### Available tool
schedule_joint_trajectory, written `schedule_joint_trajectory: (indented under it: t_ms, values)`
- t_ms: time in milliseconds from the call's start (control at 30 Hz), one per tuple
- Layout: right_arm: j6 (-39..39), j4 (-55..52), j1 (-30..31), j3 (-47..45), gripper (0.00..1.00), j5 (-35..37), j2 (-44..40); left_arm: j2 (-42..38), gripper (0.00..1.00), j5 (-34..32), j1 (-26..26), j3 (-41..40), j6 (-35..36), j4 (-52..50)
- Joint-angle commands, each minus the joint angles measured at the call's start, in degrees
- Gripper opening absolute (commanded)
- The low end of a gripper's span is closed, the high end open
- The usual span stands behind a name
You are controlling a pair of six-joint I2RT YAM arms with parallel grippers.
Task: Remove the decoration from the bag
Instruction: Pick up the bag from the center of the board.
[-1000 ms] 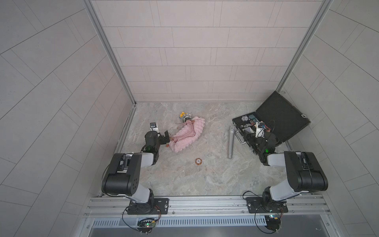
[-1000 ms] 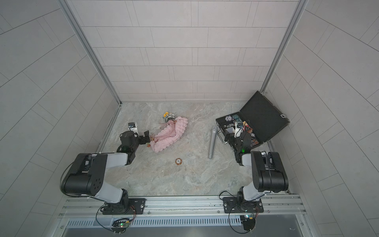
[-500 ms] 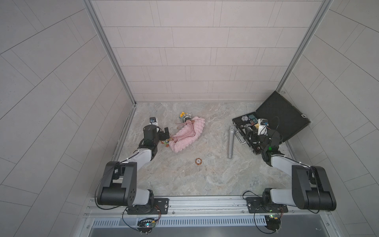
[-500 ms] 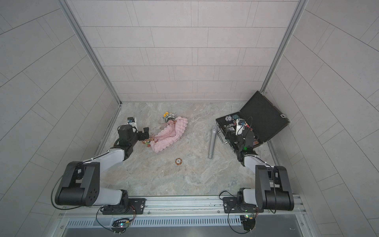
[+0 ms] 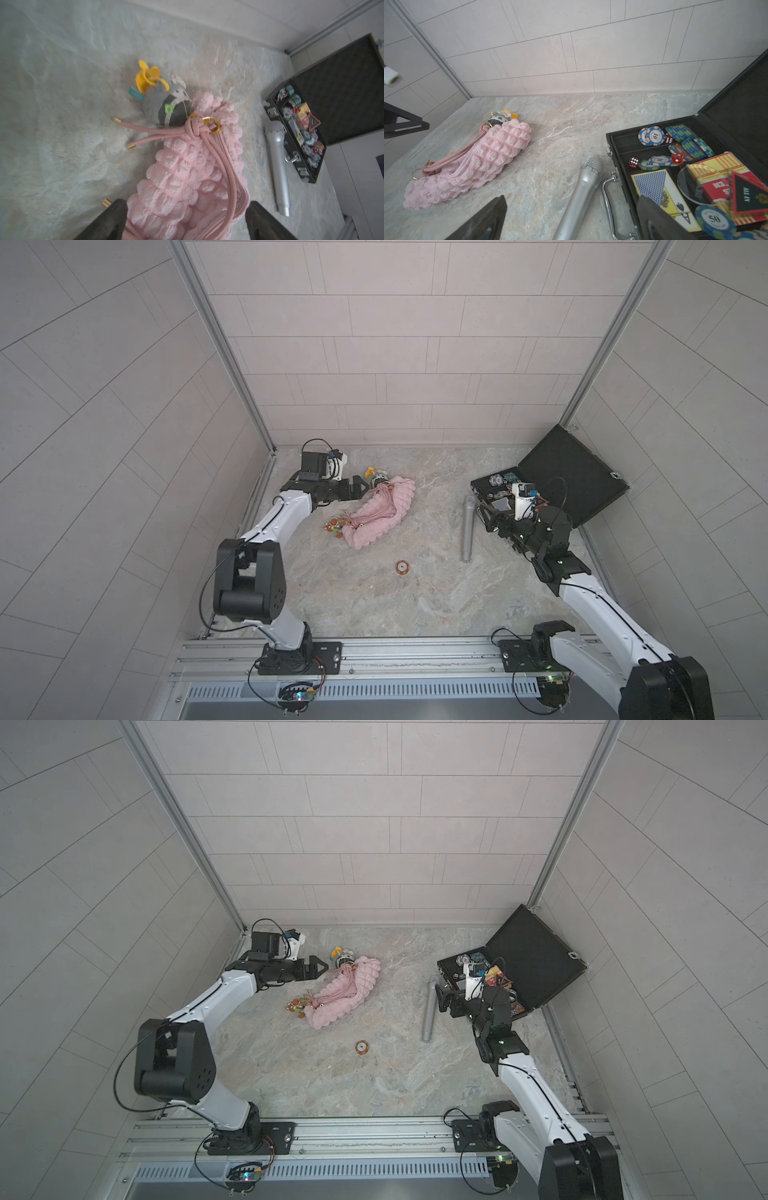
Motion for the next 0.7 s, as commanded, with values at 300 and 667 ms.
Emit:
schedule_joint_trajectory:
  t_ms: [300, 667]
  values:
    - [0.8, -5.5, 4.4, -0.3, 1.00, 0.6, -0.4, 14.4, 0.84, 2.3, -4.3, 9.4, 4.8, -15.1]
    - [1.9, -3.2, 10.9, 0.8, 0.97, 2.4, 3.3, 20.9, 0.52, 0.0, -7.2, 13.0, 4.5, -14.9]
